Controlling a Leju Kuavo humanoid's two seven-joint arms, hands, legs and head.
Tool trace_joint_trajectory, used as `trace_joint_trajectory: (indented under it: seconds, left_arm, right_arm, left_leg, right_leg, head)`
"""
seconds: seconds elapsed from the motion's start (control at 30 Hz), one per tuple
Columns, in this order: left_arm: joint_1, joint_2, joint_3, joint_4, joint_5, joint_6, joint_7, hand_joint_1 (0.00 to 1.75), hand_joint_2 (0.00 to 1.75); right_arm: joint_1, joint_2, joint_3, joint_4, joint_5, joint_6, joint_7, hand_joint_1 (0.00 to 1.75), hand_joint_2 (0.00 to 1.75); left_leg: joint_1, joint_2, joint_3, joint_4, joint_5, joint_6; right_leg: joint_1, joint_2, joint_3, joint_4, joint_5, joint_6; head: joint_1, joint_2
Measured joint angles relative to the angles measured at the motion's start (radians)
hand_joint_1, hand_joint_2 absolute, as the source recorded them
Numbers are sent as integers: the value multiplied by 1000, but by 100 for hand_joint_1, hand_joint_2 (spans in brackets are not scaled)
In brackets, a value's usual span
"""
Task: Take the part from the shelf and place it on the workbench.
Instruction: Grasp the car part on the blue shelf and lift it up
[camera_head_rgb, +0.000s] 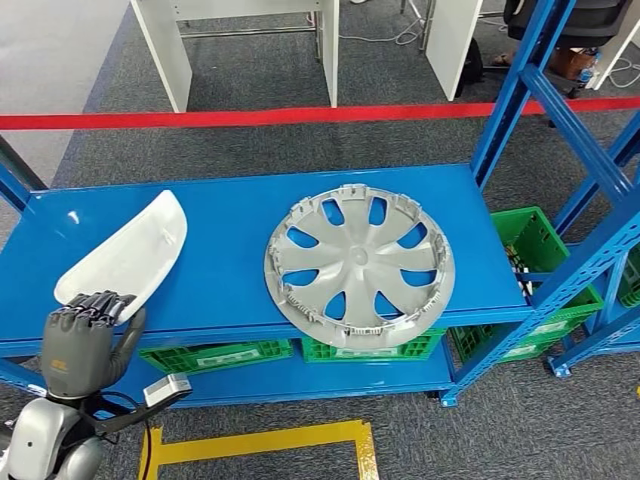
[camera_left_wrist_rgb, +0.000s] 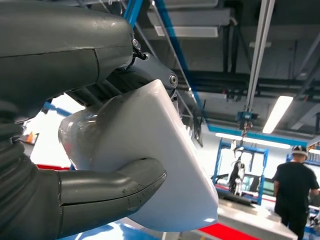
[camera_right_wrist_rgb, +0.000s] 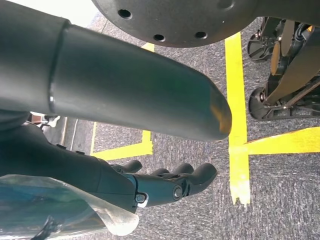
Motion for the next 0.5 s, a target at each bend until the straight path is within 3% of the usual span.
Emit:
trace_joint_trajectory:
  seconds: [0.5]
  left_arm:
    - [-2, 0, 8, -43, -72, 0, 15, 175, 175]
  right_arm:
    - [0, 0, 8, 0, -17, -2, -1, 0, 0]
  left_leg:
    - [0, 0, 0, 0, 0, 0]
  right_leg:
    - [0, 0, 0, 0, 0, 0]
  head:
    - [0, 0]
